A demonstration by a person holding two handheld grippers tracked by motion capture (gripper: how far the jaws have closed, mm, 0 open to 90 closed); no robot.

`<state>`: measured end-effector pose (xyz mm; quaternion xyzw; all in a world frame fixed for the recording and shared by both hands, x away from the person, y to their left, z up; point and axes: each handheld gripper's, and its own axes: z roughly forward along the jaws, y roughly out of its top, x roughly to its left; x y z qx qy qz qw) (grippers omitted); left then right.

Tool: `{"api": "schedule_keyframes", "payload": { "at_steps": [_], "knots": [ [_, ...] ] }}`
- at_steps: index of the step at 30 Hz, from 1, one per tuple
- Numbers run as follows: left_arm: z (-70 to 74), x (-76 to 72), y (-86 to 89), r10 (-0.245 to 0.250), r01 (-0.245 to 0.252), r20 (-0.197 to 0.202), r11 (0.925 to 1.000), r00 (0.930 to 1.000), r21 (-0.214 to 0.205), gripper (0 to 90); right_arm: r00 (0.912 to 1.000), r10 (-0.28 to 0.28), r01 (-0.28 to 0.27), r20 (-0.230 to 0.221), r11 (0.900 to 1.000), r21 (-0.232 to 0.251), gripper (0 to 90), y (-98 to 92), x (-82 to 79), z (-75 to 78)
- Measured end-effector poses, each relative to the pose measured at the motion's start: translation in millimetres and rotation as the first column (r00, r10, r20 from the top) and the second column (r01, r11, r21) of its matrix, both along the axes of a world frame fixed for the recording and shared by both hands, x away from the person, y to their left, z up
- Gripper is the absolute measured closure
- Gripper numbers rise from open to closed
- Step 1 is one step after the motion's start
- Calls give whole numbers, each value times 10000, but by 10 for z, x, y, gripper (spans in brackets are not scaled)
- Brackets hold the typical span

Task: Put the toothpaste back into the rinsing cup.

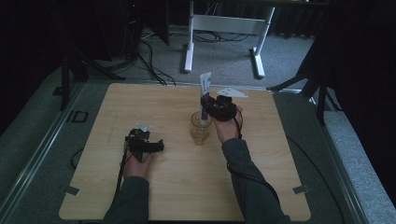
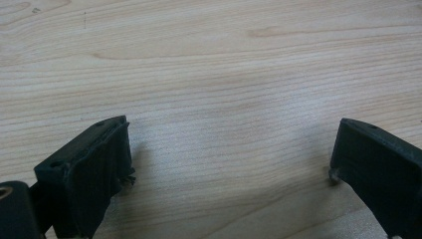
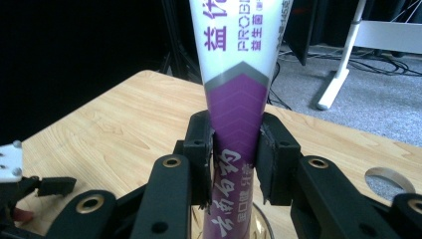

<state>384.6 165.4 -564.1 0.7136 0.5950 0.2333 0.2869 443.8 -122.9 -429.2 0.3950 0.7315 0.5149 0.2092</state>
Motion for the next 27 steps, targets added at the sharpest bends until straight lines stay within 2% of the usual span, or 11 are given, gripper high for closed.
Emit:
{"api": "schedule_keyframes", "payload": {
  "at_steps": [4, 9, 15, 21, 23, 26, 27],
  "knots": [
    [0, 0, 0, 2, -2, 1, 10000, 10000, -1, 27, 9999, 42, -45, -93, 9995, -304, 674, 33, -17, -102],
    [0, 0, 0, 0, 0, 2, 10000, 10000, 2, 27, 9997, 52, -62, -239, 9992, -394, 666, 48, -38, -211],
    [0, 0, 0, 0, 0, 4, 10000, 10000, 4, 27, 9999, 74, -90, -154, 9942, -1076, 658, 108, -95, -338],
    [-1, 0, 0, 4, -4, 6, 10000, 10000, 2, 27, 9992, 166, -215, -377, 9908, -1335, 636, 99, -103, -439],
    [0, 0, 0, 3, -3, 6, 10000, 10000, 2, 27, 9992, 193, -240, -362, 9909, -1323, 608, 79, -107, -456],
    [0, 0, 0, 2, -2, 6, 10000, 10000, 3, 27, 9994, 259, -278, -251, 9963, -807, 533, 17, -128, -408],
    [0, 0, 0, 1, -1, 4, 10000, 10000, 4, 27, 9993, 298, -314, -208, 9963, -796, 511, 4, -135, -389]
  ]
}}
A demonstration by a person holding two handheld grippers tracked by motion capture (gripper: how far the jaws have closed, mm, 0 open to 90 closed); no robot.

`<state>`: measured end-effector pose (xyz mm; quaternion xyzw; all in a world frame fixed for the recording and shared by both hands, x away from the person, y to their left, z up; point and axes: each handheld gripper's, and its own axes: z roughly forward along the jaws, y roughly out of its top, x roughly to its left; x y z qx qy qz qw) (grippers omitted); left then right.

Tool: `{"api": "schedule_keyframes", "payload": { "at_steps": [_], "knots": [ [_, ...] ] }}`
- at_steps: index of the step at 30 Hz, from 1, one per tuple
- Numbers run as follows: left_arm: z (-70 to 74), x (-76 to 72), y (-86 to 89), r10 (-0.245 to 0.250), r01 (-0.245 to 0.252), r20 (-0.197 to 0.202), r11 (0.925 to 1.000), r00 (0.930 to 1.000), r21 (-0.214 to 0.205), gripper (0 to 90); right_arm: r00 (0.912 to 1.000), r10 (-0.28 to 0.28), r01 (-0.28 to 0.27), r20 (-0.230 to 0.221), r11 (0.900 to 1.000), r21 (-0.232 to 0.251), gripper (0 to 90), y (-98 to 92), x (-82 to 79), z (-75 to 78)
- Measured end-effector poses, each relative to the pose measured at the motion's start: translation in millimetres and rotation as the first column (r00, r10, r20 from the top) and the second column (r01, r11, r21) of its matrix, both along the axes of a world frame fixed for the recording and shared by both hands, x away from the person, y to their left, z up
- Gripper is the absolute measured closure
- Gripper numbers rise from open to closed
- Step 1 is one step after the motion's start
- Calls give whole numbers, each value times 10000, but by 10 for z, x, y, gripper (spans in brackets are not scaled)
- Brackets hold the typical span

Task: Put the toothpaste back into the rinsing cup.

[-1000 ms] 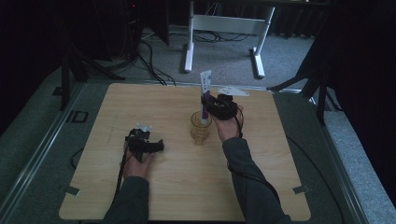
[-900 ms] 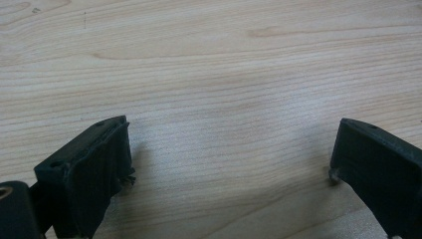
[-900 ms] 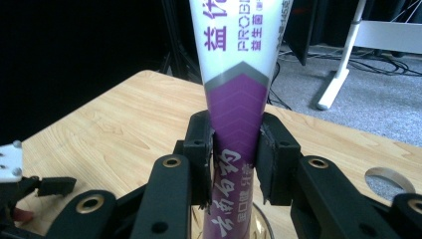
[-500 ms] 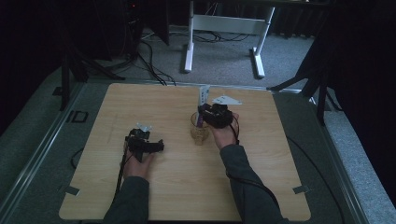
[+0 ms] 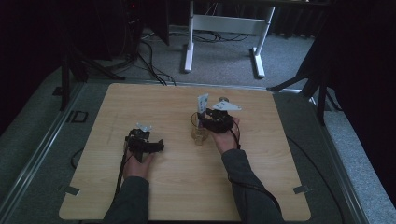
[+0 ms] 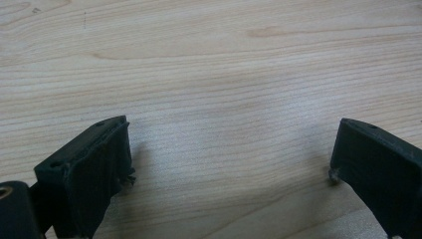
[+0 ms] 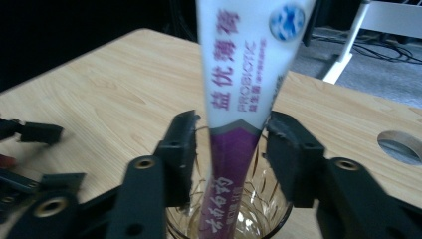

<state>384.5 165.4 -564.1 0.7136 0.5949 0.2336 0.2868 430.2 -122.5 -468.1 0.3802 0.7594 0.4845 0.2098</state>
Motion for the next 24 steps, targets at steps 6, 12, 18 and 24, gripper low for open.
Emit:
{"api": "schedule_keyframes", "payload": {
  "at_steps": [6, 12, 18, 24],
  "knots": [
    [-1, -1, -1, 6, -6, 9, 10000, 10000, -6, 27, 9999, 125, -123, 80, 9996, -247, 430, -66, -54, -12],
    [-1, -1, -2, 15, -15, 21, 10000, 10000, -13, 27, 9997, 61, -73, -253, 9989, -459, 417, -89, -49, -124],
    [-1, -4, -2, 4, -4, 12, 10000, 10000, -15, 27, 9995, 90, -96, -290, 9997, -213, 407, -169, -134, -133],
    [-2, -3, -4, 23, -23, 25, 10000, 10000, -39, 27, 9977, -462, 481, -495, 9982, 372, 408, -441, -276, -114]
  ]
}}
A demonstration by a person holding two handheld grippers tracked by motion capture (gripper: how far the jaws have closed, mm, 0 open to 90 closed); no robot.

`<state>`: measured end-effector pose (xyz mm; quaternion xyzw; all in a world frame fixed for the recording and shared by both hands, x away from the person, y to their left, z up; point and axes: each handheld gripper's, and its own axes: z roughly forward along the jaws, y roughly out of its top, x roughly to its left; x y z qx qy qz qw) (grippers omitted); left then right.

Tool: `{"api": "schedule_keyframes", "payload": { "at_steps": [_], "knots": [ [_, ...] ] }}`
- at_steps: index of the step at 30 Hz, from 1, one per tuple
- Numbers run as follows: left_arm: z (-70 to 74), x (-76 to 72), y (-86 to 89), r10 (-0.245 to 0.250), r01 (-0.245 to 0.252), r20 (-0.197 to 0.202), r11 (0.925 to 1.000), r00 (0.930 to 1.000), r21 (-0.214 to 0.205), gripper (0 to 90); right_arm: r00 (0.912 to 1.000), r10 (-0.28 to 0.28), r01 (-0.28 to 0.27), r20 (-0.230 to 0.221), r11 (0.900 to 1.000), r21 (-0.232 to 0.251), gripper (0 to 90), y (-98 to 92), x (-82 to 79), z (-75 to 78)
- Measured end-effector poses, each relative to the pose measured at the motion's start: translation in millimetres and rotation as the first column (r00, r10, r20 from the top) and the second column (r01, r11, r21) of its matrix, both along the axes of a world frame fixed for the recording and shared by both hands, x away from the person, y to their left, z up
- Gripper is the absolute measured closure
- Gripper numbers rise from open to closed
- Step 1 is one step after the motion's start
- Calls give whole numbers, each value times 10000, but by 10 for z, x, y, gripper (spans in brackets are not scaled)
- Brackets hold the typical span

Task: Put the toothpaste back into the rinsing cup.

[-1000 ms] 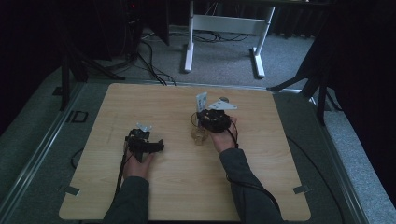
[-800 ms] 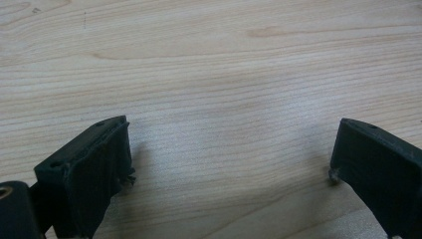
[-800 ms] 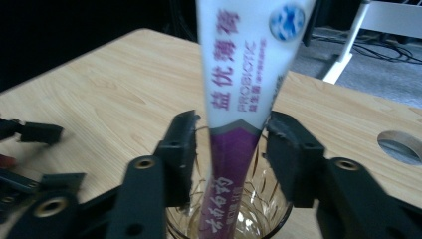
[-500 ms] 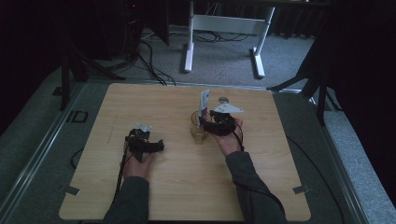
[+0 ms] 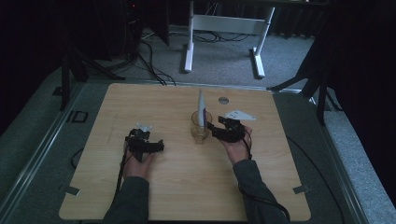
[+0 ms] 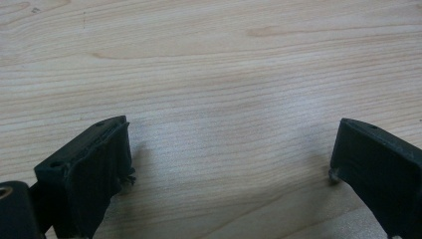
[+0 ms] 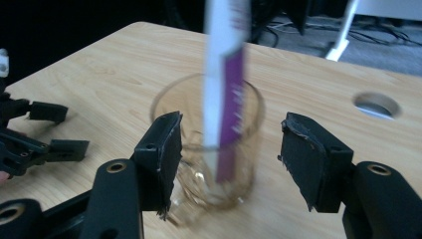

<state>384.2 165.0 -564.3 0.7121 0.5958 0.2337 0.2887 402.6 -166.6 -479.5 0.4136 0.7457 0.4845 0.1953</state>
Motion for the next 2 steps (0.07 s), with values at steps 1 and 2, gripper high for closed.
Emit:
{"api": "schedule_keyframes", "payload": {
  "at_steps": [1, 2],
  "knots": [
    [1, -1, 2, -19, 19, -17, 10000, 10000, 19, 27, 9999, -117, 117, -81, 9999, 86, 409, -60, -17, -6],
    [2, -1, 3, -29, 29, -26, 10000, 10000, 30, 27, 9996, -218, 220, -153, 9997, 129, 409, -108, -31, -13]
  ]
}}
